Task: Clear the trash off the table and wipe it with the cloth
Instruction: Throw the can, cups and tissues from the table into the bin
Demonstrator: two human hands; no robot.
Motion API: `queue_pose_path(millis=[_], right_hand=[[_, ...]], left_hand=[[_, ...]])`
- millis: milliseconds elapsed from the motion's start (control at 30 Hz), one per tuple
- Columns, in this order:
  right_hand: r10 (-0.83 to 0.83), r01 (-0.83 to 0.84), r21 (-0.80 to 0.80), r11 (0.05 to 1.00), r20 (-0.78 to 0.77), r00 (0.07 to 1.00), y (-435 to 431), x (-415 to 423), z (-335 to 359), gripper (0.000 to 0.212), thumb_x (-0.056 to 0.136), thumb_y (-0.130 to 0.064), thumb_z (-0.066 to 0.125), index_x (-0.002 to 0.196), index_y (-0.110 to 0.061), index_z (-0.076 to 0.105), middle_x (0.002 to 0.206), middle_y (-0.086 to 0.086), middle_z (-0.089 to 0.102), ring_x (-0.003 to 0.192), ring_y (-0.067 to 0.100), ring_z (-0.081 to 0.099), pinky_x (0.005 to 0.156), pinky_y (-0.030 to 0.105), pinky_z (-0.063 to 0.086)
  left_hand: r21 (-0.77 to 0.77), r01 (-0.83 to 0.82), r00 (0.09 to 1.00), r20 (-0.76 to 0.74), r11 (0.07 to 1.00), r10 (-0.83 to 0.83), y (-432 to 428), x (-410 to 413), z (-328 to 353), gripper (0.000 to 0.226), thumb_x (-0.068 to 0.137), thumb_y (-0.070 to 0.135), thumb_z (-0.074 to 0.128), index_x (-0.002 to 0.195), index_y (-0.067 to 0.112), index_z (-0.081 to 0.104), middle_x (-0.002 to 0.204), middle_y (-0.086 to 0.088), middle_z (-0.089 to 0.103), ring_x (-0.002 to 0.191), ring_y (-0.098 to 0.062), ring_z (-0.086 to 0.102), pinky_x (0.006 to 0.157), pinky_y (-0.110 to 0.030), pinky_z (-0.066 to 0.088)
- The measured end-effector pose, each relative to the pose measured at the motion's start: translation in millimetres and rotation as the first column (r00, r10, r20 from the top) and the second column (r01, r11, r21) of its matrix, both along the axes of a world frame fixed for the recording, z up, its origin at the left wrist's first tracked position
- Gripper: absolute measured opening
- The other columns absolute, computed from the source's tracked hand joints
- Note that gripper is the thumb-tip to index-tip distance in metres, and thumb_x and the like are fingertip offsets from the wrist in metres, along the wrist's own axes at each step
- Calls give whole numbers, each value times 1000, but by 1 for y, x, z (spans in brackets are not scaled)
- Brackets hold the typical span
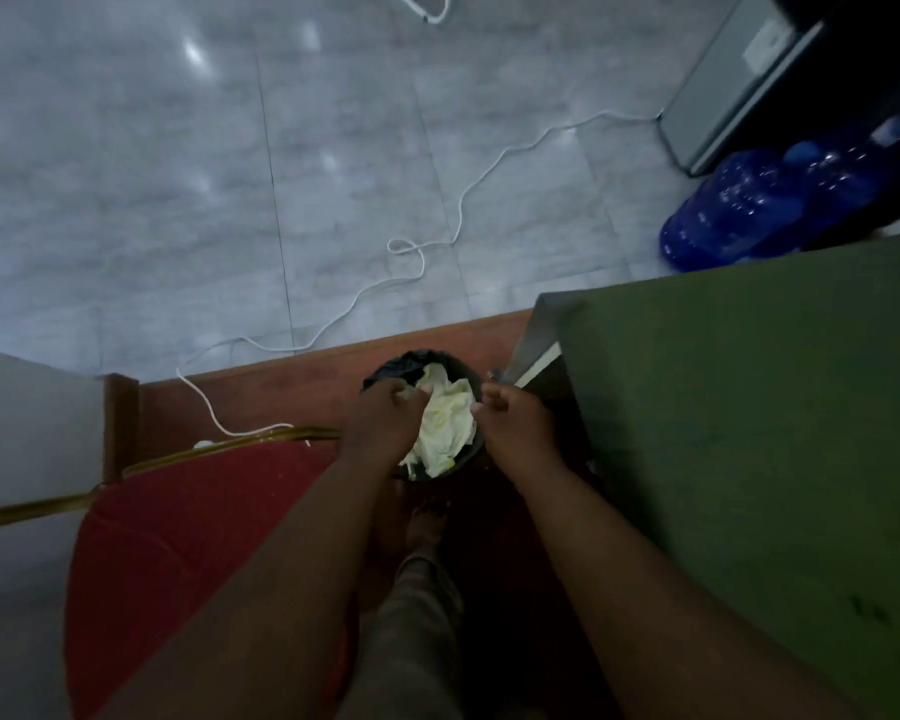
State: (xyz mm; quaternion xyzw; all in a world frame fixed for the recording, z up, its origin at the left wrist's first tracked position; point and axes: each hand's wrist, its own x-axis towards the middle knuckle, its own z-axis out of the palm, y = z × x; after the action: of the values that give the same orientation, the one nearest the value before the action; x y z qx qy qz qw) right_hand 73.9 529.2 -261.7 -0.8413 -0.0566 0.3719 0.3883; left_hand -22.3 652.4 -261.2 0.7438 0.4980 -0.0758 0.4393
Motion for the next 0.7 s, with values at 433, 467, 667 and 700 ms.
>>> queue_pose_path(millis=[433,467,667,700], right_hand=[[-405,325,279,903,309,860,-224,-11,208,29,85,-19,69,114,-14,69,104,-3,71,90,5,63,85,18,47],[-445,369,273,888,314,839,-253,-11,212,29,86,-18,69,114,-14,69,103,-3,71,90,6,63,86,20,49],[-669,633,238,737,392,631,-423,-35,221,24,85,-16,69,108,-13,71,98,1,72,87,10,64,79,19,50],[-695,673,220,707,394,601,-449,-43,222,24,85,-17,69,108,-13,70,97,1,71,88,11,63,82,24,50]], left_hand=[[210,222,918,285,952,-277,-168,75,212,43,88,47,60,116,15,66,116,-7,68,113,-25,60,99,-35,45],[206,265,897,305,942,-319,-194,83,221,43,87,47,61,115,15,66,116,-7,68,112,-25,61,99,-36,46],[222,557,734,320,800,-599,-354,110,239,40,86,42,66,115,15,67,110,-7,69,104,-21,63,82,-21,39],[219,598,704,317,771,-636,-379,111,237,38,85,39,67,115,15,67,108,-7,70,102,-21,63,80,-21,38]])
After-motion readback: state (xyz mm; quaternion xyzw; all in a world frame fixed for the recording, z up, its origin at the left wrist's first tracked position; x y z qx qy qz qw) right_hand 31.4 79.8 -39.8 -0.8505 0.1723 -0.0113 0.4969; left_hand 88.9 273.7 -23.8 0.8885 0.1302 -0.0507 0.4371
